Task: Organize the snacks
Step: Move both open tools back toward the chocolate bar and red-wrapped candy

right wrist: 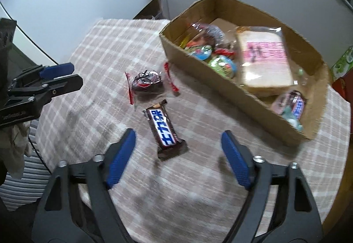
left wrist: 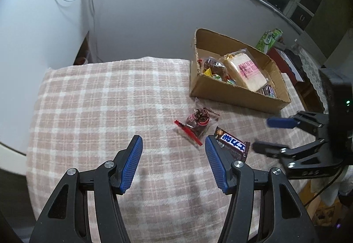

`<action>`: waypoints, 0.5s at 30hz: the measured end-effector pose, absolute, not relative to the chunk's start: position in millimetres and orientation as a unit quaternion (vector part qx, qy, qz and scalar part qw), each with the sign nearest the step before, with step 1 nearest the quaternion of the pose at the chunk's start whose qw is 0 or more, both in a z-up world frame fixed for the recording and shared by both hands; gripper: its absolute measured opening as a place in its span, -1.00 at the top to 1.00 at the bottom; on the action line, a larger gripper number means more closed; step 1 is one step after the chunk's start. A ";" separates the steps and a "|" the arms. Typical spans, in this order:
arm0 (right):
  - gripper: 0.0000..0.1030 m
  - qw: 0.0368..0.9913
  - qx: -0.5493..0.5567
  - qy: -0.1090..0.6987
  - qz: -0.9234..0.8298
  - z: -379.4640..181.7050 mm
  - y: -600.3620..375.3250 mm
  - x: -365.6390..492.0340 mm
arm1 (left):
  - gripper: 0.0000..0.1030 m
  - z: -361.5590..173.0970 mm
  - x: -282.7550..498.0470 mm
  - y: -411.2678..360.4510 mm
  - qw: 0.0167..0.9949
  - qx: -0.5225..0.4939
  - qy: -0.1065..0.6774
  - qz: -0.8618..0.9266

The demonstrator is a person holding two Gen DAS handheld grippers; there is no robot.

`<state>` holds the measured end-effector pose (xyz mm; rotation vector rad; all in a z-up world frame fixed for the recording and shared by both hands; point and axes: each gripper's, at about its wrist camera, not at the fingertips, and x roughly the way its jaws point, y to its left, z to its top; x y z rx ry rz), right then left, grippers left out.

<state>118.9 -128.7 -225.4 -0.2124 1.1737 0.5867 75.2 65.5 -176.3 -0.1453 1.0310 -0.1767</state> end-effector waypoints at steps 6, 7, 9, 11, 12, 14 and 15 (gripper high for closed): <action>-0.28 0.771 -0.116 0.558 0.283 -246.9 -106.9 121.6 | -0.13 -180.8 84.9 64.4 0.862 -0.063 0.493 -0.101; -0.23 0.771 -0.122 0.559 0.281 -249.1 -104.3 122.0 | -0.13 -181.1 85.9 64.2 0.862 -0.060 0.493 -0.103; -0.20 0.770 -0.127 0.561 0.275 -254.6 -101.0 123.9 | -0.13 -182.0 89.3 62.9 0.861 -0.052 0.494 -0.109; -0.20 0.770 -0.117 0.566 0.270 -259.3 -101.5 126.1 | -0.13 -182.5 92.6 61.5 0.861 -0.045 0.494 -0.116; -0.20 0.771 -0.115 0.567 0.266 -260.9 -102.2 126.6 | -0.13 -183.0 94.8 60.3 0.860 -0.039 0.494 -0.120; -0.19 0.772 -0.108 0.572 0.257 -265.0 -105.1 128.2 | -0.13 -184.2 98.5 58.3 0.858 -0.035 0.496 -0.126; -0.17 0.771 -0.101 0.575 0.255 -266.5 -107.6 129.1 | -0.13 -184.9 100.4 57.0 0.858 -0.033 0.496 -0.129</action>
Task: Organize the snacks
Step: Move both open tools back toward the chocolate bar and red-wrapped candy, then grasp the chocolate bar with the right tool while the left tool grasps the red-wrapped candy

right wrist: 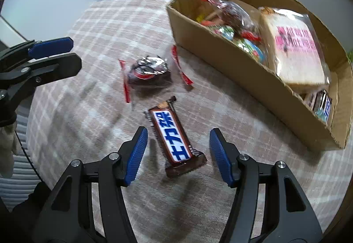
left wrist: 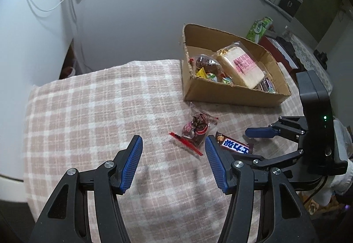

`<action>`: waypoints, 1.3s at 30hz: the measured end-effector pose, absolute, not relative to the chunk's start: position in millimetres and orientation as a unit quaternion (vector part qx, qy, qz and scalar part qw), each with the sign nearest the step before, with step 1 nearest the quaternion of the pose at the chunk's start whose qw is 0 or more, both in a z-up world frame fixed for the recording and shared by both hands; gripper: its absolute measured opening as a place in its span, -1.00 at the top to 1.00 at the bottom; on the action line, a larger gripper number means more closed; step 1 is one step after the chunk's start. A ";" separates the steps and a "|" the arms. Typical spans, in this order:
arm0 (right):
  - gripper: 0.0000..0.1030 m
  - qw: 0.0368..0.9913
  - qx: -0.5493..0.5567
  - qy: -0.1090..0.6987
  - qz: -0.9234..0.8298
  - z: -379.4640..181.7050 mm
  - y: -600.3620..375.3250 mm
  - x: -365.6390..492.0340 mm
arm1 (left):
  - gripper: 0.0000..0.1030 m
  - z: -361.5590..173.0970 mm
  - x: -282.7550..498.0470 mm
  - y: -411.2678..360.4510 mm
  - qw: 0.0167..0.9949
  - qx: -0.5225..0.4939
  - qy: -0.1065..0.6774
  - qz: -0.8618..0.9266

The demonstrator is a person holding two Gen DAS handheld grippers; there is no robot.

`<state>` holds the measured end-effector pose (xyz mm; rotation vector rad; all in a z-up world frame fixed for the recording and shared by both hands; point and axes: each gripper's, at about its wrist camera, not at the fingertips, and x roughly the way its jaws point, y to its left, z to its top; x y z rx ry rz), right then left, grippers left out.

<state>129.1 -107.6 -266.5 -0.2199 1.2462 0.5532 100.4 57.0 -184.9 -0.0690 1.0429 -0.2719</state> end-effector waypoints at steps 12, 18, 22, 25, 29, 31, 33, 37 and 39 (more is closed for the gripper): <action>0.22 0.769 -0.096 0.580 0.251 -271.4 -113.7 124.2 | -0.13 -200.3 114.9 40.9 0.847 -0.016 0.507 -0.160; 0.34 0.773 -0.050 0.591 0.224 -275.2 -128.8 127.0 | -0.13 -206.5 119.7 34.6 0.842 -0.006 0.512 -0.171; 0.34 0.777 -0.030 0.597 0.196 -275.4 -151.5 128.1 | -0.13 -212.2 123.2 24.5 0.836 0.012 0.515 -0.186; 0.34 0.779 -0.008 0.602 0.174 -276.5 -171.0 129.4 | -0.13 -215.5 127.6 18.1 0.832 0.024 0.517 -0.198; 0.34 0.780 0.002 0.606 0.158 -275.9 -185.4 130.4 | -0.13 -223.1 136.6 12.1 0.825 0.046 0.524 -0.207; 0.34 0.780 0.006 0.606 0.154 -275.7 -187.7 130.8 | -0.13 -228.8 141.0 7.7 0.818 0.057 0.529 -0.218; 0.34 0.778 0.010 0.609 0.157 -275.9 -186.3 131.6 | -0.13 -233.1 144.1 4.7 0.814 0.063 0.534 -0.221; 0.34 0.777 -0.005 0.608 0.164 -272.7 -190.8 132.9 | -0.13 -241.7 146.2 -0.3 0.809 0.072 0.539 -0.223; 0.34 0.778 -0.013 0.607 0.163 -275.3 -184.3 132.5 | -0.12 -242.4 144.0 -3.6 0.810 0.076 0.538 -0.223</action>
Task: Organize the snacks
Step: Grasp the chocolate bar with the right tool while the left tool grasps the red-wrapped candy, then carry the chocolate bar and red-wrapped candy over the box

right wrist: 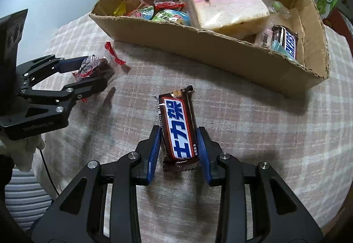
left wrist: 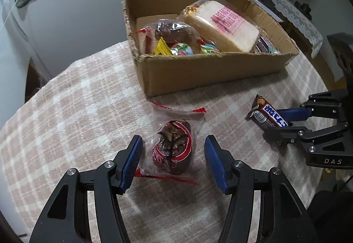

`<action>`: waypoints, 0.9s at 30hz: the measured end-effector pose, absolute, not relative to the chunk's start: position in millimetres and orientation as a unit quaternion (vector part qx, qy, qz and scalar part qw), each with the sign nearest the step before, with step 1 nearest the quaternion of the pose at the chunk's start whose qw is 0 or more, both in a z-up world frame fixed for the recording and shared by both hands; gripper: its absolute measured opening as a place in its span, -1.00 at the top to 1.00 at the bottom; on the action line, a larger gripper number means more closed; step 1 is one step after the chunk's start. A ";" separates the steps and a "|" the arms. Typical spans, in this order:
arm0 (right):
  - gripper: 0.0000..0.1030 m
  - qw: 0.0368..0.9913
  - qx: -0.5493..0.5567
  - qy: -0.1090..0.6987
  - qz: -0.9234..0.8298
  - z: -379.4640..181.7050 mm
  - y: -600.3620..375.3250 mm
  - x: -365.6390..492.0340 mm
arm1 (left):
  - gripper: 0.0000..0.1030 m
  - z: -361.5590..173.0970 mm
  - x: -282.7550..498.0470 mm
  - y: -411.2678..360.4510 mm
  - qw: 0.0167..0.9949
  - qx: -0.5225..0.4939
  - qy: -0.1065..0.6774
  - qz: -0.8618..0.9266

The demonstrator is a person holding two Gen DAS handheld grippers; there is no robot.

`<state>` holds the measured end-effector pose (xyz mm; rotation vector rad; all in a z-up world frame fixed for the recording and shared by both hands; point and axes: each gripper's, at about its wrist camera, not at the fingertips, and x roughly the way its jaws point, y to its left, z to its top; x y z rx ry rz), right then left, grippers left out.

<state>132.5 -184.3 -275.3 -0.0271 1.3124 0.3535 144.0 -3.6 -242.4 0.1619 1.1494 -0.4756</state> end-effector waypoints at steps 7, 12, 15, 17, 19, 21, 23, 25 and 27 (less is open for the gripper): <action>0.03 0.780 -0.032 0.603 0.164 -278.2 -159.0 137.5 | 0.10 -243.5 141.1 -13.0 0.815 0.073 0.537 -0.205; 0.04 0.785 -0.038 0.598 0.155 -283.0 -143.3 141.4 | 0.27 -244.1 140.7 -12.5 0.820 0.068 0.535 -0.190; 0.24 0.788 -0.051 0.595 0.149 -282.9 -142.9 140.9 | 0.30 -243.4 138.0 -11.2 0.821 0.067 0.536 -0.185; 0.39 0.788 -0.054 0.594 0.152 -283.1 -143.4 139.9 | 0.32 -242.7 135.6 -11.6 0.821 0.070 0.537 -0.183; 0.41 0.789 -0.057 0.592 0.152 -283.8 -145.0 138.2 | 0.32 -241.1 129.3 -9.6 0.821 0.067 0.537 -0.183; 0.41 0.790 -0.061 0.590 0.152 -283.7 -147.4 134.5 | 0.33 -239.2 123.7 -10.6 0.821 0.061 0.536 -0.187; 0.41 0.793 -0.059 0.588 0.150 -282.1 -152.4 129.9 | 0.33 -237.0 117.5 -13.1 0.823 0.059 0.533 -0.187; 0.41 0.794 -0.053 0.587 0.149 -281.4 -156.6 127.1 | 0.33 -232.2 112.4 -15.1 0.826 0.060 0.529 -0.188; 0.41 0.795 -0.047 0.585 0.150 -278.1 -159.9 122.3 | 0.33 -226.2 108.7 -16.0 0.829 0.060 0.523 -0.190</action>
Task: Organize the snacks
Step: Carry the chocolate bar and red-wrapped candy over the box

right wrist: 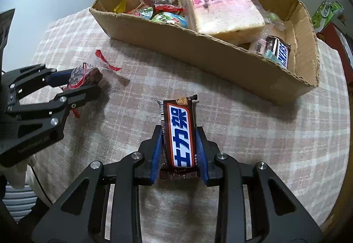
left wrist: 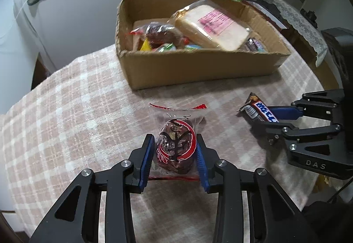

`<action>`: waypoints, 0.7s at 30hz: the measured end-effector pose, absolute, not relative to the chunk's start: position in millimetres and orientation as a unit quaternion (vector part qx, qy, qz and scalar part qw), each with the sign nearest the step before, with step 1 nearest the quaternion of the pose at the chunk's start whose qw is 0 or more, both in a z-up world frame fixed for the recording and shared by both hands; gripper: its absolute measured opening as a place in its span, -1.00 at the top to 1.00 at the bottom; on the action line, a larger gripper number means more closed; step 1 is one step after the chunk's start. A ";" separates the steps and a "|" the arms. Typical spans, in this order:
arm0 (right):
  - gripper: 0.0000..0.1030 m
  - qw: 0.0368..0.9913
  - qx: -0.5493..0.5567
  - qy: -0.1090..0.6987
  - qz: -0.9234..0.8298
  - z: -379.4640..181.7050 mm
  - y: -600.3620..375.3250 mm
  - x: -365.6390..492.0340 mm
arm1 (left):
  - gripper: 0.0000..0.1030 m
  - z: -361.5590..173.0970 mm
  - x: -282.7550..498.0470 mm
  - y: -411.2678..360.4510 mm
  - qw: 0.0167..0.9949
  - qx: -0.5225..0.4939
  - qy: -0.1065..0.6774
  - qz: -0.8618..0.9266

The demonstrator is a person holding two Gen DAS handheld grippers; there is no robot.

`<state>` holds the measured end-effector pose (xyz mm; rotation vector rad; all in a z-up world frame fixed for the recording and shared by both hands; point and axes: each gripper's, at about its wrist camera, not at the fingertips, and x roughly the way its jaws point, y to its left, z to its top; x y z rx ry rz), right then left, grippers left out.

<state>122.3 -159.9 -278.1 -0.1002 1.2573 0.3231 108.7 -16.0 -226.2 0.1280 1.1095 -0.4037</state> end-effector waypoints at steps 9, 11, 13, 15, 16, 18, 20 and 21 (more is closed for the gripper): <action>0.42 0.809 -0.030 0.566 0.154 -248.7 -184.9 117.0 | 0.33 -193.3 97.0 -15.6 0.845 0.052 0.492 -0.202; 0.42 0.814 -0.026 0.559 0.154 -237.4 -189.9 112.8 | 0.33 -183.6 97.5 -20.7 0.850 0.057 0.484 -0.202; 0.42 0.819 -0.024 0.552 0.155 -225.2 -196.9 114.1 | 0.33 -173.2 97.6 -18.1 0.855 0.054 0.474 -0.203; 0.42 0.824 -0.022 0.545 0.155 -214.0 -202.7 116.1 | 0.33 -166.0 101.6 -22.4 0.859 0.053 0.468 -0.202; 0.42 0.827 -0.021 0.541 0.154 -207.8 -206.1 117.9 | 0.33 -160.1 103.2 -21.7 0.862 0.053 0.462 -0.202; 0.42 0.832 -0.017 0.534 0.151 -198.8 -212.4 120.6 | 0.33 -152.5 107.4 -25.6 0.866 0.054 0.454 -0.201; 0.42 0.838 -0.013 0.525 0.149 -189.1 -218.7 126.5 | 0.33 -147.9 113.4 -29.0 0.869 0.055 0.449 -0.202; 0.42 0.840 -0.013 0.522 0.147 -182.2 -218.4 126.1 | 0.33 -145.9 116.1 -30.5 0.870 0.055 0.447 -0.202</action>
